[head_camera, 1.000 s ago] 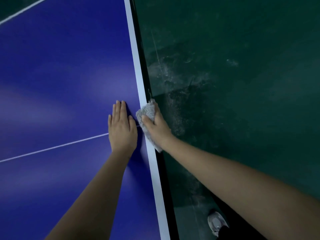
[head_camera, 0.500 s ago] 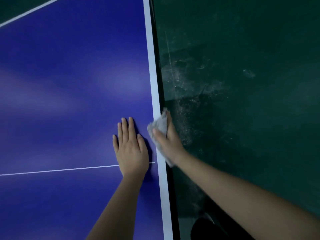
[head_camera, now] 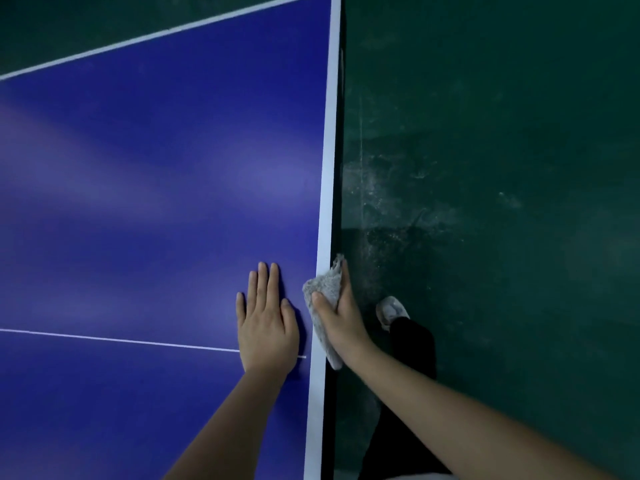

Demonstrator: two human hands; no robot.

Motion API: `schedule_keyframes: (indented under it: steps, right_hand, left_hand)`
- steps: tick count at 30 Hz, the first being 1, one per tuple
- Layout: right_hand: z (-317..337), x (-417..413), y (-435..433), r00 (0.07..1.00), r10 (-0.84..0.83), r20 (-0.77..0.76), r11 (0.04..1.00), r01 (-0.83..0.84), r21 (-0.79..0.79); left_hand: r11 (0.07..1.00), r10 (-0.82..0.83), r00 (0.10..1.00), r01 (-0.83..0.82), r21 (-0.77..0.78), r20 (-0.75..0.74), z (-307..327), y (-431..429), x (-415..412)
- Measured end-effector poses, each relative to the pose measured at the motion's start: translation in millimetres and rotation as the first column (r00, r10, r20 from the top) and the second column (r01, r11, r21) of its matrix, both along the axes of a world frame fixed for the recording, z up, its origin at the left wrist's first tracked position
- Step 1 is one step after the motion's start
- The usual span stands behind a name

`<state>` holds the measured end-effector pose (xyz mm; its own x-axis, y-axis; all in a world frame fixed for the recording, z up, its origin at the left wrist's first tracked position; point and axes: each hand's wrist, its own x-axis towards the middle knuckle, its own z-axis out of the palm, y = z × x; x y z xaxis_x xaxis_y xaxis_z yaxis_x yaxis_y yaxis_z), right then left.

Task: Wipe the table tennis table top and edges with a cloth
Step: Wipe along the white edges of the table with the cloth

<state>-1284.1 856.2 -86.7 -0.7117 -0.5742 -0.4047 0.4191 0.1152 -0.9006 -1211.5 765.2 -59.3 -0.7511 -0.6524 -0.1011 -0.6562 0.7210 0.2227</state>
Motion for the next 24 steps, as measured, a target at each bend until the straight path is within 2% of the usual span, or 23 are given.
schedule_keyframes:
  steps: [4,10,13,18,21,24]
  right_hand:
    - [-2,-44,-20,1.0,0.013,-0.018,0.999,-0.012,0.039]
    - [-4,-189,-97,0.988,-0.069,-0.14,0.992,0.083,0.096]
    - [-2,-233,-121,0.985,-0.083,-0.153,0.986,0.103,0.132]
    - [9,-212,-122,0.964,-0.152,-0.219,0.976,0.181,0.121]
    - [8,-181,-102,0.977,-0.131,-0.169,0.98,0.153,0.123]
    - [5,-191,-103,0.982,-0.113,-0.15,0.981,0.135,0.143]
  left_hand:
    - [0.999,0.034,0.999,-0.034,0.017,0.032,1,-11,-28]
    - [0.998,0.062,0.997,-0.062,-0.003,0.037,1,-25,-102]
    - [0.998,0.061,0.997,-0.061,0.0,0.04,-2,-29,-117]
    - [0.998,0.046,0.998,-0.048,0.049,0.049,2,-32,-116]
    - [0.997,0.035,0.997,-0.04,0.072,0.063,11,-32,-116]
    - [0.997,0.036,0.998,-0.039,0.073,0.048,10,-33,-116]
